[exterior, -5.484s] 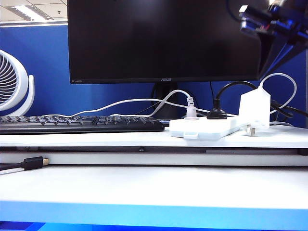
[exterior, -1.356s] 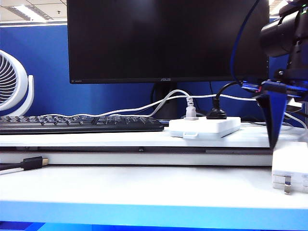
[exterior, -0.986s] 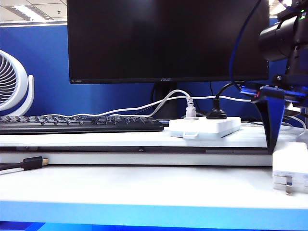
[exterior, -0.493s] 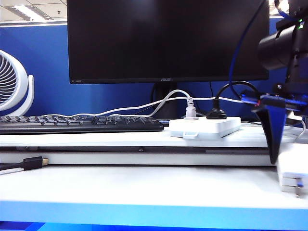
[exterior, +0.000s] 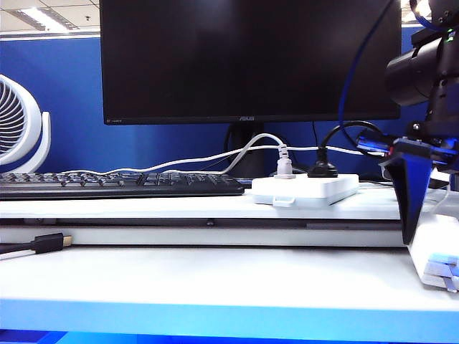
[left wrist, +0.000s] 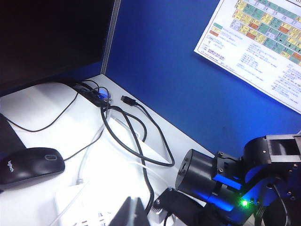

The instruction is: Unplug the white charger from the socket, then place it next to the socket.

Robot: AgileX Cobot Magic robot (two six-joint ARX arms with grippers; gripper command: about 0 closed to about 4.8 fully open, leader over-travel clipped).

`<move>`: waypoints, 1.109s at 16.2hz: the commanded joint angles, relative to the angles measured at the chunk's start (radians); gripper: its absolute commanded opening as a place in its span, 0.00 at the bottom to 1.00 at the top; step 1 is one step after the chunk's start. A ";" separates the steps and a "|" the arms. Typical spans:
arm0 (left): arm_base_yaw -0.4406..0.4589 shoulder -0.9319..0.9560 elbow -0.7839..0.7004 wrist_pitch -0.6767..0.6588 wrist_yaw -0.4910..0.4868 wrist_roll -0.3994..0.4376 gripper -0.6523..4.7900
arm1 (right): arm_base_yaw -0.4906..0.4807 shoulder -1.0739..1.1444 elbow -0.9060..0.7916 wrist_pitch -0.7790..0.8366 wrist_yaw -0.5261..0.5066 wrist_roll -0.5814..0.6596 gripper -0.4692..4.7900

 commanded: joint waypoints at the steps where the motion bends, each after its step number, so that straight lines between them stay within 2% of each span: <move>1: 0.000 -0.006 0.005 0.015 0.005 0.003 0.11 | 0.001 -0.041 0.003 -0.017 -0.028 -0.013 0.37; 5: 0.000 -0.006 0.005 0.014 0.005 0.003 0.11 | 0.001 -0.160 0.010 -0.023 -0.037 -0.007 0.37; 9: 0.000 -0.006 0.005 0.015 0.005 0.003 0.11 | 0.000 -0.212 0.165 -0.096 -0.021 -0.008 0.37; 12: 0.000 -0.006 0.005 0.013 0.006 0.003 0.11 | -0.001 -0.211 0.304 -0.036 0.063 -0.008 0.37; 18: 0.000 -0.006 0.005 0.006 0.047 0.000 0.11 | -0.035 -0.192 0.352 0.158 0.134 0.000 0.37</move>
